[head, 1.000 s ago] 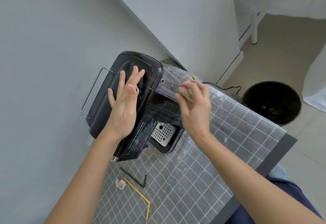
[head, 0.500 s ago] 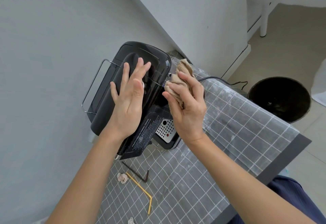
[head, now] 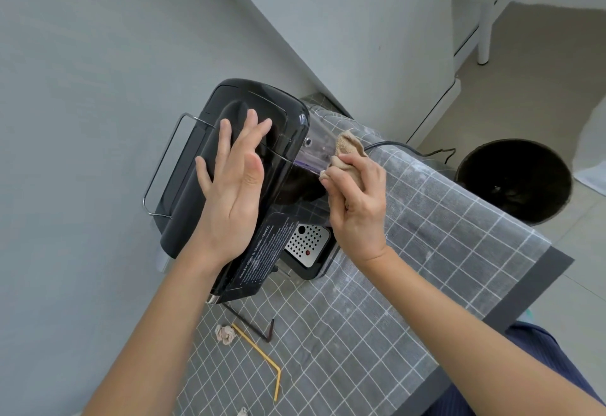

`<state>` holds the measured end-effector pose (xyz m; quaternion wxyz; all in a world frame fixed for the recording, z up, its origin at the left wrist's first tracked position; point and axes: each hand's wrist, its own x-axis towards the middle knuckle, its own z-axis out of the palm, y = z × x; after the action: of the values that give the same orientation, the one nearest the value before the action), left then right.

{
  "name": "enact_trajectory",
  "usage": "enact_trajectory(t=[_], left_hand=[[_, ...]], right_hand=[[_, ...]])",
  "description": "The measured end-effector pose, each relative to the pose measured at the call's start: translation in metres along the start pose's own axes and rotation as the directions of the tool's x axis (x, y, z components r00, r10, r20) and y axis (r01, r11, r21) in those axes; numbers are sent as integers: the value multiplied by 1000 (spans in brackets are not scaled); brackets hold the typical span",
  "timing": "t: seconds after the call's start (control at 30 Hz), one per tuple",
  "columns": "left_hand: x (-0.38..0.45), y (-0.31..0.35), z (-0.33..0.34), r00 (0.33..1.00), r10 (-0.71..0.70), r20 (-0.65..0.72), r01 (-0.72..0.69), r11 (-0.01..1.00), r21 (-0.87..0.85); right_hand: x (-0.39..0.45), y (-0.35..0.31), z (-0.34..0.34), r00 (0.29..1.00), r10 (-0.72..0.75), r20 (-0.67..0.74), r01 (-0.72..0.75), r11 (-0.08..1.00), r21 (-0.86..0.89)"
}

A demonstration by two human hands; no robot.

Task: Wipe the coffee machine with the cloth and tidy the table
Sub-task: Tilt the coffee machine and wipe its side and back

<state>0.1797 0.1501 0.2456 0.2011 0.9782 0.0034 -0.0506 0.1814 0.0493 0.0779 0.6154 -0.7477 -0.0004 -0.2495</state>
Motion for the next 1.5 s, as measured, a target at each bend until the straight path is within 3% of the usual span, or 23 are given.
enact_trajectory(t=[0.13,0.27,0.43,0.6,0.9,0.97,1.07,1.27,1.3,1.4,1.5], left_hand=[[0,2,-1,1000,-7,9,7,1000,5],[0,3,-1,1000,-1,-2,1,1000,11],[1,1,-1,1000,0,8,0,1000,5],[1,0,-3,1000,-14,8,14,1000,-7],[0,0,-3,1000,2,22,-3,1000,12],[0,0,-3,1000,8,14,-8,1000,0],[0,0,-2,1000,5,22,-5,1000,-4],[0,1,-3,1000,-9,10,9,1000,-21],[0,0,-3,1000,-9,8,9,999,-31],[2,-1,-4,1000,-20,11,21,997,-78],[2,-3,-4,999,-33,30,36,993,-113]], right_hand=[[-1,10,-7,996,53,68,-58,996,63],[12,-17,-18,964,253,86,-266,929,256],[25,-31,-15,978,197,68,-207,957,204],[17,5,-15,930,320,183,-343,933,110],[27,-29,-8,975,161,150,-188,965,181],[14,-15,5,938,281,200,-315,935,163],[-1,10,19,824,523,219,-559,814,160],[-15,1,27,658,745,113,-745,621,244],[-16,-15,27,684,720,115,-718,638,278],[-11,-73,27,866,489,103,-487,777,398],[-29,-102,34,938,324,121,-341,815,468]])
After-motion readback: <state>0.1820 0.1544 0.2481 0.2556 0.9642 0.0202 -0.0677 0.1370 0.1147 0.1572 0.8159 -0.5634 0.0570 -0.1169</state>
